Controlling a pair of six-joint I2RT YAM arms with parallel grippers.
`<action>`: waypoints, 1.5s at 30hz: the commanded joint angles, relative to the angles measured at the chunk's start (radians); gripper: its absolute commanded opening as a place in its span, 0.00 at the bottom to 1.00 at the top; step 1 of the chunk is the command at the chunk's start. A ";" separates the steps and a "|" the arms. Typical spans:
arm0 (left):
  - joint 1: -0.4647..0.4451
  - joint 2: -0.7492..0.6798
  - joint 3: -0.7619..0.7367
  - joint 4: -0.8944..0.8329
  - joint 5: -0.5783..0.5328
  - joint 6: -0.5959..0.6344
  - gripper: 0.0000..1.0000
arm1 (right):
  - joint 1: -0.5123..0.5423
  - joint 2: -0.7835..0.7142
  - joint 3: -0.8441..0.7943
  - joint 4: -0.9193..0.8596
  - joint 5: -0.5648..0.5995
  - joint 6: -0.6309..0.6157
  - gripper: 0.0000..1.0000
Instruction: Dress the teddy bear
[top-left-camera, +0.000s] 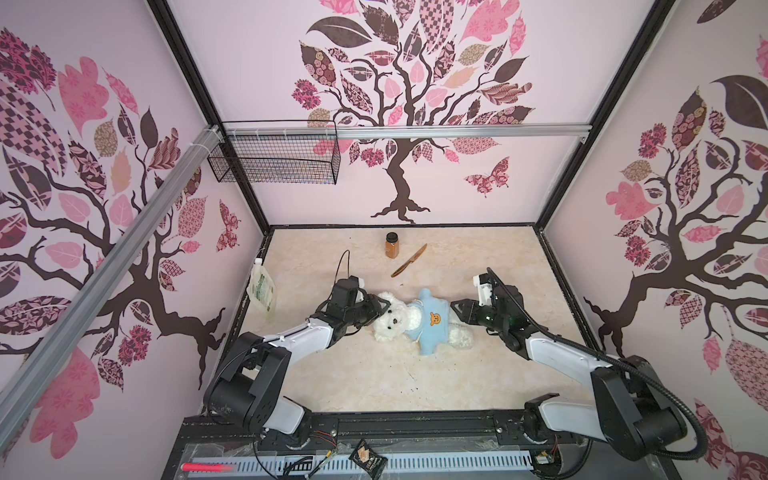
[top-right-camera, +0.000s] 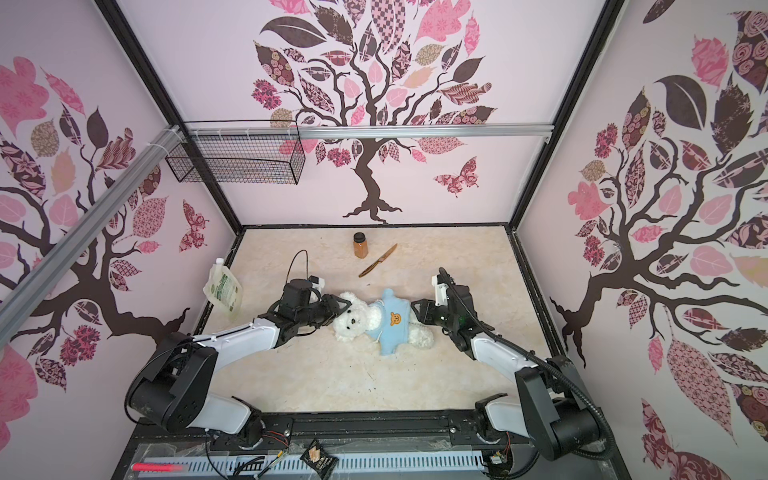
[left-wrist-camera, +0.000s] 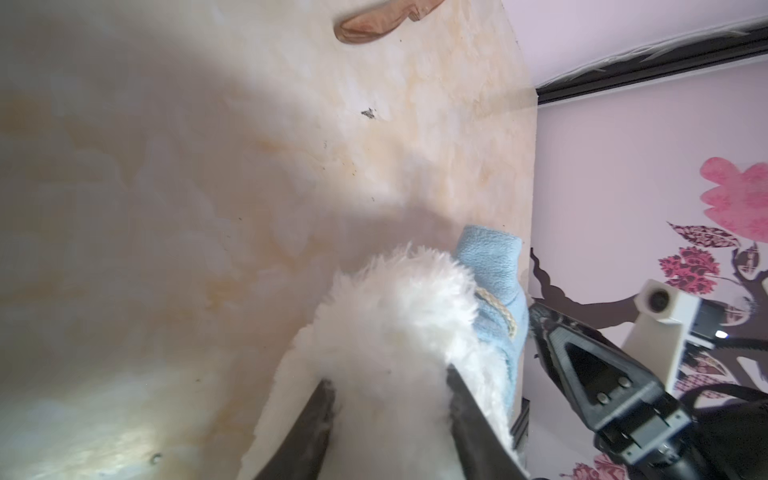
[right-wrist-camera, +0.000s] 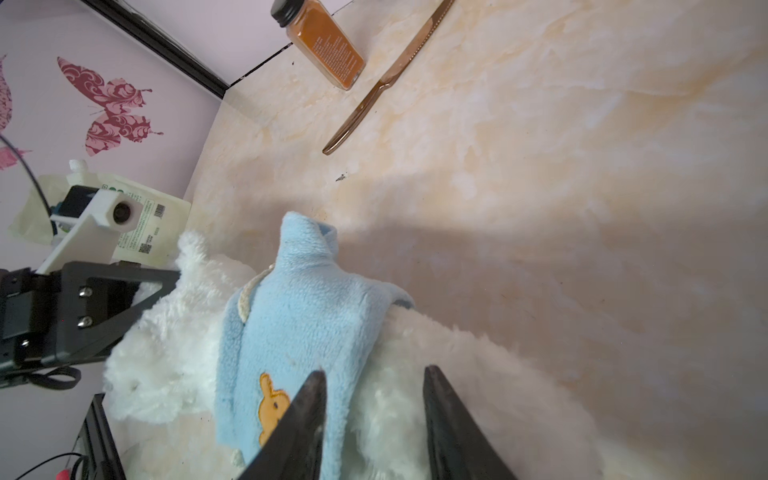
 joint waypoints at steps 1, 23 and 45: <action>0.021 -0.009 0.070 -0.077 -0.035 -0.011 0.52 | 0.018 -0.059 0.022 -0.066 0.092 -0.048 0.44; -0.109 -0.420 0.000 -0.430 -0.329 0.244 0.77 | 0.112 -0.291 0.017 -0.343 0.153 -0.125 0.63; -0.608 -0.205 -0.039 -0.223 -0.522 0.600 0.69 | 0.184 0.164 -0.045 0.036 -0.266 0.058 0.51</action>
